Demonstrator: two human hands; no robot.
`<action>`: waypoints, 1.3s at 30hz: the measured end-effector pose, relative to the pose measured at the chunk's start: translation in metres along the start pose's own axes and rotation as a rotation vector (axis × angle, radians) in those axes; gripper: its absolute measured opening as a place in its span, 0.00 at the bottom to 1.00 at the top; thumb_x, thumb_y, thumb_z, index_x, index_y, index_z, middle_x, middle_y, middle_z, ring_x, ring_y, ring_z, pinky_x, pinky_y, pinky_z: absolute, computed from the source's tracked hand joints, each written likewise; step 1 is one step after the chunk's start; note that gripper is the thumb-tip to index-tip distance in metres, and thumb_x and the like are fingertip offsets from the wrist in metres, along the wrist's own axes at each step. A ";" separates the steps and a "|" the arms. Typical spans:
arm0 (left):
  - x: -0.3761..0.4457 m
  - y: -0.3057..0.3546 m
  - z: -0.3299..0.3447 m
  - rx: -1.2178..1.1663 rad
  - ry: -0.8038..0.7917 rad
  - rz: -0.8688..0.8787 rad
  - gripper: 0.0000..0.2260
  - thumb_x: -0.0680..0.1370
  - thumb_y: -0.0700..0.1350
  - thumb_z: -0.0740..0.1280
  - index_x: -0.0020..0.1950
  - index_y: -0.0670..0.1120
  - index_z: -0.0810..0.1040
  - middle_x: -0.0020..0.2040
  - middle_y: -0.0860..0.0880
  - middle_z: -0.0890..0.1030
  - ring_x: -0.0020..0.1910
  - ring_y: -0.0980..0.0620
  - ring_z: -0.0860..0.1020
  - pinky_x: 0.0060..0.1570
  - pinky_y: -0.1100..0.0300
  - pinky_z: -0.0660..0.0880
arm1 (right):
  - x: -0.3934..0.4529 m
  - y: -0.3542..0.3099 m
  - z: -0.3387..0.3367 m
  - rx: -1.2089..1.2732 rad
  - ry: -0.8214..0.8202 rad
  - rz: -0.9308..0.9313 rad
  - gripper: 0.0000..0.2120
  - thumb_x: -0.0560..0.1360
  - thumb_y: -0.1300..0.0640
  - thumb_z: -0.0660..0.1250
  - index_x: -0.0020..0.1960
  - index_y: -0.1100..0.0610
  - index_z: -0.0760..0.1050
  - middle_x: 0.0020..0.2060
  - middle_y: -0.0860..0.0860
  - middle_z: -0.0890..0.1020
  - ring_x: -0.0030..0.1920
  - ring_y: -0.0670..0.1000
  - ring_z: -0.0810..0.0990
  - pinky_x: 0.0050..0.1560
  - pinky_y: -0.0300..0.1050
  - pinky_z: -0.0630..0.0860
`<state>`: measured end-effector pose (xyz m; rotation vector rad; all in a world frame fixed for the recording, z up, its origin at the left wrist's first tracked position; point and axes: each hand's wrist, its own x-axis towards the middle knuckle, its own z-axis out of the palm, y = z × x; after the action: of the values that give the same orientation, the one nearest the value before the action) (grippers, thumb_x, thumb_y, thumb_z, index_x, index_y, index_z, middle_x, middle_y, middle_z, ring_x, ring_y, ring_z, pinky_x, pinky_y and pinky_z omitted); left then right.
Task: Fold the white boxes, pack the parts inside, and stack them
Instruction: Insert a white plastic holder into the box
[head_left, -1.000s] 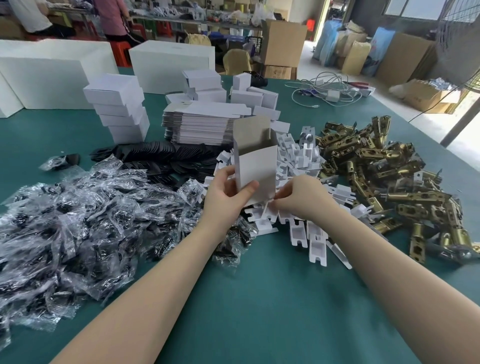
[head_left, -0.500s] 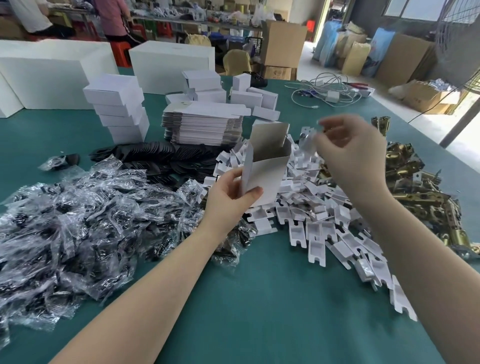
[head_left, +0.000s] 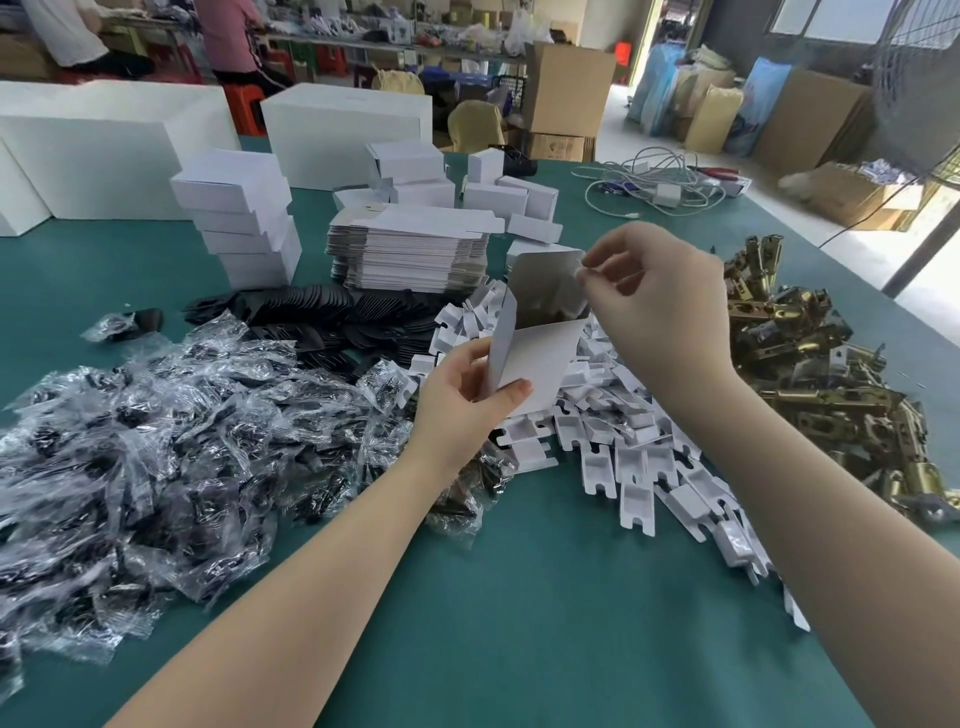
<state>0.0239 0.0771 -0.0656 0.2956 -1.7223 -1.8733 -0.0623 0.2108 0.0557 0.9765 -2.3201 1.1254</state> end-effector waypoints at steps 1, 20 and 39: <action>0.000 0.000 0.000 0.003 0.004 0.003 0.18 0.73 0.36 0.76 0.55 0.56 0.78 0.50 0.51 0.86 0.51 0.51 0.83 0.46 0.64 0.79 | -0.001 0.000 0.002 -0.009 -0.015 0.014 0.06 0.75 0.57 0.69 0.44 0.47 0.76 0.36 0.41 0.79 0.39 0.48 0.80 0.43 0.48 0.79; 0.001 -0.001 0.001 -0.042 0.011 -0.016 0.16 0.71 0.40 0.76 0.53 0.57 0.79 0.48 0.53 0.86 0.49 0.54 0.84 0.45 0.66 0.78 | -0.011 0.006 0.017 -0.278 -0.231 0.012 0.18 0.80 0.40 0.61 0.50 0.50 0.84 0.45 0.51 0.71 0.47 0.52 0.74 0.40 0.47 0.72; 0.006 -0.004 -0.001 -0.032 0.031 -0.039 0.16 0.75 0.35 0.72 0.60 0.49 0.77 0.46 0.53 0.85 0.45 0.57 0.81 0.46 0.66 0.76 | -0.024 -0.025 0.038 -0.052 0.222 -0.273 0.14 0.76 0.55 0.69 0.60 0.60 0.78 0.54 0.57 0.79 0.55 0.57 0.77 0.56 0.45 0.67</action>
<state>0.0188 0.0728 -0.0683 0.3458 -1.6756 -1.9125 -0.0291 0.1803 0.0313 1.0532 -1.9621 1.0020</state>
